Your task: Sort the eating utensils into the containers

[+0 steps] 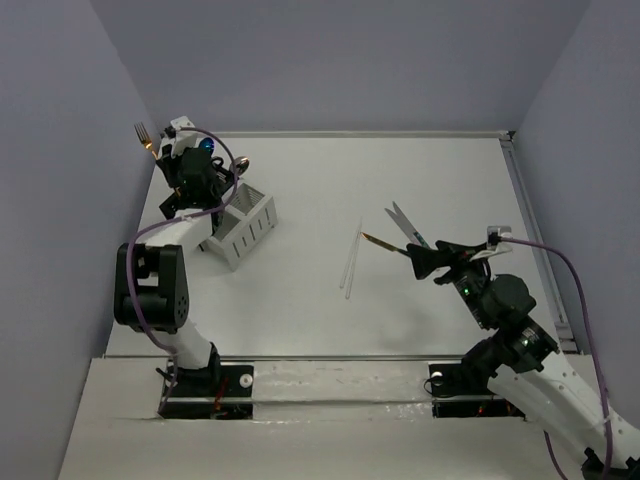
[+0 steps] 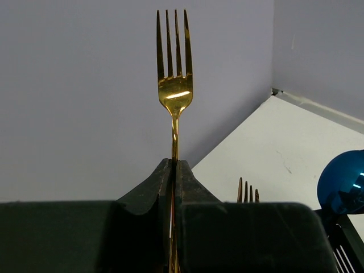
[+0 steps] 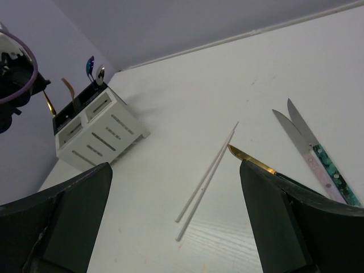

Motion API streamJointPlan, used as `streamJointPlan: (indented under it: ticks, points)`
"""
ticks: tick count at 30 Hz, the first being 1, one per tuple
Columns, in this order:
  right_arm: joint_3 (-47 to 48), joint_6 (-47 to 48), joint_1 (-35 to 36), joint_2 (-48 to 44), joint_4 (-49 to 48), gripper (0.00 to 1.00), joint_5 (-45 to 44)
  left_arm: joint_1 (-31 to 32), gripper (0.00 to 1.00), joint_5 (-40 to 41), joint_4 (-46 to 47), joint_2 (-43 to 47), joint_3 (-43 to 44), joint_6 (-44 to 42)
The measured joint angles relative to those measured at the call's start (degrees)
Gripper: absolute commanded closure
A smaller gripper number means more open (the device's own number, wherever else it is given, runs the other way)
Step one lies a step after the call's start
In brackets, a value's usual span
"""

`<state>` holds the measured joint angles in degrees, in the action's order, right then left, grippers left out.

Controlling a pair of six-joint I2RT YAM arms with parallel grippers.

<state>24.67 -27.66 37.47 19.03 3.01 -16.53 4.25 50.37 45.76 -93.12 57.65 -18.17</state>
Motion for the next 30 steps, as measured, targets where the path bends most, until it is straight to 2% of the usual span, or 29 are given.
streamJointPlan:
  ticks: [19,30]
  points:
    - [-0.52,0.02,0.0,2.49,-3.54,0.0,0.04,-0.63,1.0,0.11,9.92,-6.91,-1.44,-1.97]
    - [-1.27,0.0,0.0,2.84,-4.11,0.0,0.28,-0.63,1.0,0.72,12.98,-7.39,-5.09,-2.49]
